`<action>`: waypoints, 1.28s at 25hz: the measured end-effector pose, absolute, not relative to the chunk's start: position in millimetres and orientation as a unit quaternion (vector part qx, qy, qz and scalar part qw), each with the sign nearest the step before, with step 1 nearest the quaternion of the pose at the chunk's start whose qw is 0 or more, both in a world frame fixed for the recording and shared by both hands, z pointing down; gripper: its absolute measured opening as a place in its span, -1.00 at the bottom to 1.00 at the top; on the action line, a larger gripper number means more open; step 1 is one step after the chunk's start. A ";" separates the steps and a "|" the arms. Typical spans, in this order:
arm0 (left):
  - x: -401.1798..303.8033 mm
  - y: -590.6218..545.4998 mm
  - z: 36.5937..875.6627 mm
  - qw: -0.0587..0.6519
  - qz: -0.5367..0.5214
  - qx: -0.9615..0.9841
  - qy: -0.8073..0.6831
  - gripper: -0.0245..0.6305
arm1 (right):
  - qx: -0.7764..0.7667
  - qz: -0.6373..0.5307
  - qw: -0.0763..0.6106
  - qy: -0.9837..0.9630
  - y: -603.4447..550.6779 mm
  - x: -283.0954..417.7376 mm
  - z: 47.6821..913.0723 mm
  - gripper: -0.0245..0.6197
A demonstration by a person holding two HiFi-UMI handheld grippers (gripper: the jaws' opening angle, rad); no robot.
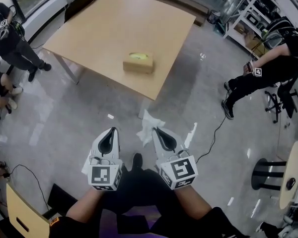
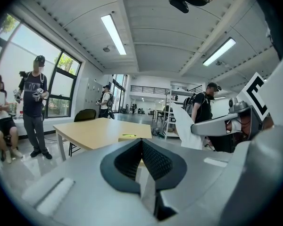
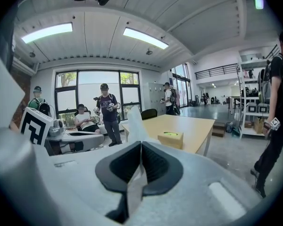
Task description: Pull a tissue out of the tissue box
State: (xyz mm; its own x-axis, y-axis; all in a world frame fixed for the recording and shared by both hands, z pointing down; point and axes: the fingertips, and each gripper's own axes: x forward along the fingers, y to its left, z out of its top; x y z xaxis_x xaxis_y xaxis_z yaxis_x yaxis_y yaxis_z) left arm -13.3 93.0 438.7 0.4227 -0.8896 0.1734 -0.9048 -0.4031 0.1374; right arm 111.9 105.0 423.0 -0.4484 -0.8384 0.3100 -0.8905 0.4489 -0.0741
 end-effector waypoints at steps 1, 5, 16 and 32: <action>-12.6 95.3 437.0 0.103 0.035 0.836 -0.538 -0.87 | 0.513 0.114 0.113 -0.843 107.5 113.1 423.1 -0.93; -13.7 99.2 432.6 0.102 0.036 0.832 -0.544 -0.87 | 0.510 0.112 0.112 -0.845 113.1 113.4 421.2 -0.93; -4.4 95.0 430.4 0.094 0.040 0.836 -0.540 -0.87 | 0.508 0.101 0.111 -0.848 113.4 120.9 416.2 -0.93; 8.3 93.8 431.5 0.090 0.043 0.837 -0.537 -0.87 | 0.510 0.107 0.102 -0.847 112.0 134.7 420.6 -0.93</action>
